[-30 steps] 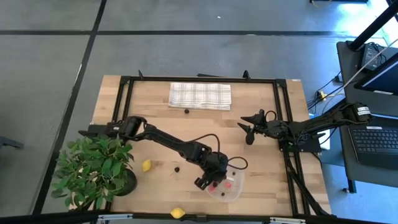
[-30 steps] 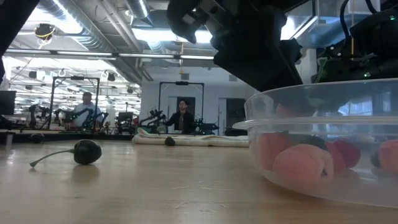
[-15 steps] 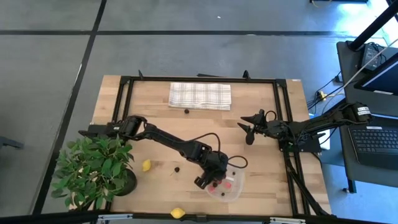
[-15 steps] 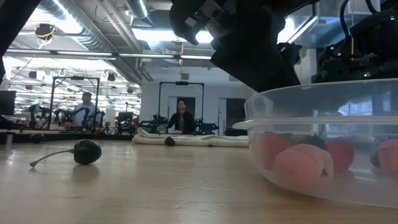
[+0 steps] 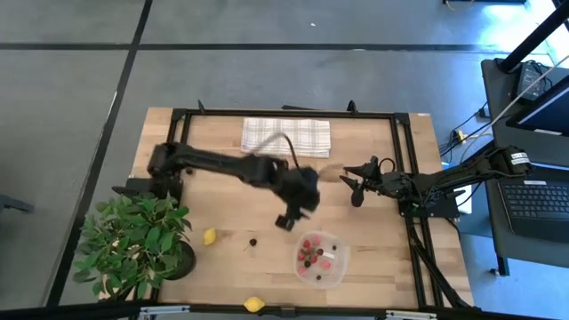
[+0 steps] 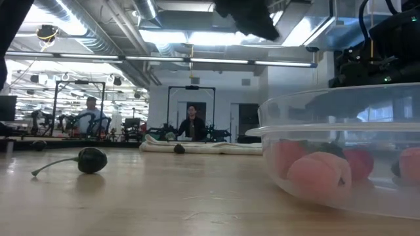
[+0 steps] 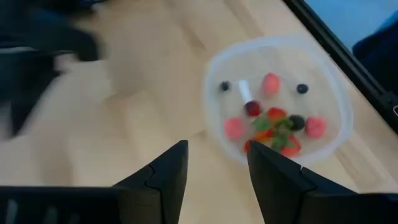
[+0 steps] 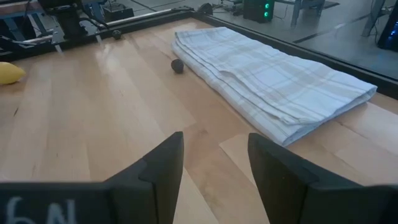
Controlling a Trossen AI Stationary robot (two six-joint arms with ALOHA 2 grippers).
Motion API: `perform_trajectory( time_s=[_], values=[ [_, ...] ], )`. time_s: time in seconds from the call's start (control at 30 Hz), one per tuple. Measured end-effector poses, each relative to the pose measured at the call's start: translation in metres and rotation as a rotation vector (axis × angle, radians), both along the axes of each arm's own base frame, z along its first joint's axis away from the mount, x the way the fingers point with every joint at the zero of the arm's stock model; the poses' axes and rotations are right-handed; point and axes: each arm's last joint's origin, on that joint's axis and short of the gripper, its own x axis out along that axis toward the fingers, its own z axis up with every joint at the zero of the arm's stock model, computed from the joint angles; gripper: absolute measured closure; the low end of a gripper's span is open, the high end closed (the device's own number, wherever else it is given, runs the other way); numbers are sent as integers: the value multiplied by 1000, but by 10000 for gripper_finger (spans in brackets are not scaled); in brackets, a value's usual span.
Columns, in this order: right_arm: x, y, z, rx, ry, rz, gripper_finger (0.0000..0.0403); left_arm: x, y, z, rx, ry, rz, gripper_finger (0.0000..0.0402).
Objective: Pick and placing Produce into tupperware
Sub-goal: Put the dark purple blackberry into the transparent bin
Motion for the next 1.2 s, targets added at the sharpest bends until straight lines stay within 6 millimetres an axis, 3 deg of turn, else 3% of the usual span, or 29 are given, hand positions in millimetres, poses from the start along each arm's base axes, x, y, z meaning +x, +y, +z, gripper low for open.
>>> perform_trajectory(
  time_s=[0.2,0.3,0.53,0.73,0.87,1.2],
  values=[
    [0,0,-1,-1,10,0,221,-21,57,40,10,-74,120,242],
    [0,0,-1,-2,11,0,221,-34,86,51,14,-71,177,242],
    [0,0,-1,-1,9,0,221,-51,148,57,-64,-93,258,242],
    [0,0,-1,-1,7,0,221,-60,188,31,-116,-82,321,242],
    [0,0,-1,-1,7,0,221,-68,206,1,-130,-48,376,242],
    [0,-2,0,-1,5,-15,221,-89,214,-69,-120,52,393,242]
  ],
)
